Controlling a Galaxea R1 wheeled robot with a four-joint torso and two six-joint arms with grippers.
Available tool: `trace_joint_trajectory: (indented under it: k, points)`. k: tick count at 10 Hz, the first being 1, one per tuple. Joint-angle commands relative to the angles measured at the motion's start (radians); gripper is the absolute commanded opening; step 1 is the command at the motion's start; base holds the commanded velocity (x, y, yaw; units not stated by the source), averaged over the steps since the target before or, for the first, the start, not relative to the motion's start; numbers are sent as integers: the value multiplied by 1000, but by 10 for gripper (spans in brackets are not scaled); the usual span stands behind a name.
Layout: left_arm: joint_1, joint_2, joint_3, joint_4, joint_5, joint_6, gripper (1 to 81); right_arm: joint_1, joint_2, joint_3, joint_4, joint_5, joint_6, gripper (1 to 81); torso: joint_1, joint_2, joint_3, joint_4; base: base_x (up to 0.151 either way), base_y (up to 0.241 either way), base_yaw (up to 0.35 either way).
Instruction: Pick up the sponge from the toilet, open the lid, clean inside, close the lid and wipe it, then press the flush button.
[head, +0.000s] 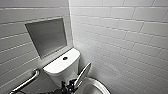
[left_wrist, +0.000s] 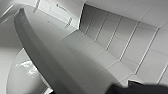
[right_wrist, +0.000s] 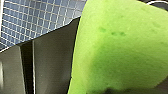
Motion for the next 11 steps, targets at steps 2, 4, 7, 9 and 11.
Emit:
trace_joint_trajectory:
  k: [2,4,7,9,11]
  points:
    - [-212,-66,-16,94,-71,-44,811,12,0,6,-9,-57,1,10,0,0,0,0,0,0,0]
    - [-211,-144,-19,94,-111,-124,811,6,0,6,-8,-57,9,10,0,0,0,0,0,0,0]
    - [-207,-178,-63,94,-113,-182,811,-1,-1,4,-4,-55,9,10,0,0,0,-1,0,0,0]
    - [-207,-198,-89,94,-113,-208,811,-4,0,4,-4,-57,9,10,0,0,0,-1,0,0,0]
    - [-198,-193,-111,94,-111,-208,811,-5,0,9,-4,-57,9,10,0,0,0,-2,0,0,0]
